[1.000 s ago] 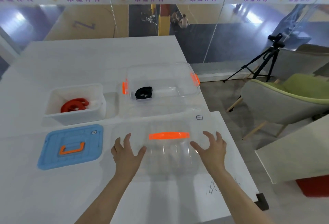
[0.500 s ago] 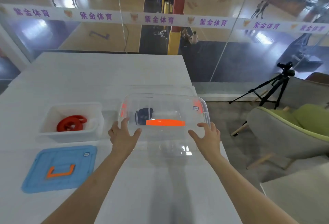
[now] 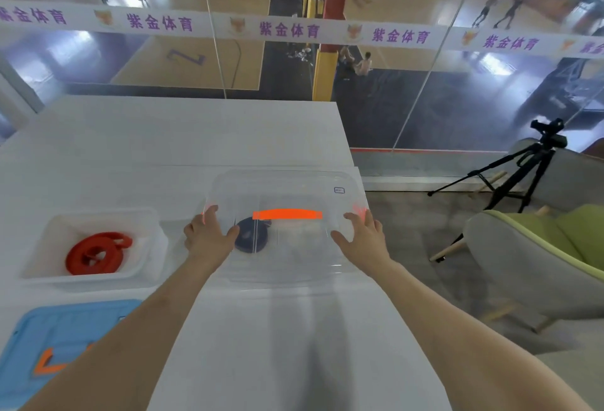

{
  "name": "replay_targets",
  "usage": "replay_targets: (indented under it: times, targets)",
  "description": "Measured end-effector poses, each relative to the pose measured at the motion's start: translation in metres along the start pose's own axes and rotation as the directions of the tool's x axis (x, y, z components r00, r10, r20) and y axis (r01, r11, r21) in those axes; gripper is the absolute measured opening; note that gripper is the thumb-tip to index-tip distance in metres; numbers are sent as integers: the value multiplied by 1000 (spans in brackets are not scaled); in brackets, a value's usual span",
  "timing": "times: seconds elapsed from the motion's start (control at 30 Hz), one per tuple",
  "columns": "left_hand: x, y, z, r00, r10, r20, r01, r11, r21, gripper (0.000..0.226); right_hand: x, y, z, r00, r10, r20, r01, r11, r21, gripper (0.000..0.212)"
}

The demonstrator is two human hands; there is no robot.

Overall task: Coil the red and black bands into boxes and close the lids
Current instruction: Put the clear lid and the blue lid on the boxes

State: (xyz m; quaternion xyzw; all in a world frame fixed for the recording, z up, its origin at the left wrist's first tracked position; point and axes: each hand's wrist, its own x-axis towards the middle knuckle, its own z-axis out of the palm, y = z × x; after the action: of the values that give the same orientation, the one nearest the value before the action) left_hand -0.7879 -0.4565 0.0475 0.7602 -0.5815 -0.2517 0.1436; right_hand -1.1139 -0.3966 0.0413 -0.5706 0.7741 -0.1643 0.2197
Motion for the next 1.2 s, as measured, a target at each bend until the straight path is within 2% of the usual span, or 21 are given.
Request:
replay_targets:
  times: [0.07,0.17,0.33,0.57,0.7,0.93,1.07,1.13,1.2]
  targets:
    - [2,2,4,1000,14,8,-15,993,114,81,0,5,4,998,-29,50,32,998,-61,72]
    - [2,0,13,999,34,5,-34,978,204,88,-3,6,8,998,-50,48,55,993,-104,78]
    - [11,3,13,999,16,38,-24,972,234,93,1,3,8,997,-54,50,60,990,-124,81]
    - [13,-10,15,999,21,47,-33,966,258,90,1,-4,8,997,-62,50,68,991,-116,79]
    - [7,-13,19,997,37,65,-58,931,361,87,1,-4,11,997,-60,47,68,980,-188,76]
    - [5,-14,18,992,18,127,-63,931,360,89,-3,0,20,997,-80,21,83,955,-286,77]
    - [2,-10,10,987,10,158,-65,934,352,88,-4,-6,17,998,-41,57,58,944,-324,74]
    - [-7,-10,9,991,44,130,-86,937,339,83,-9,-14,15,998,-51,24,56,940,-338,69]
    - [-23,-12,8,987,149,65,-162,931,327,77,-23,-31,17,987,-149,-65,118,932,-342,60]
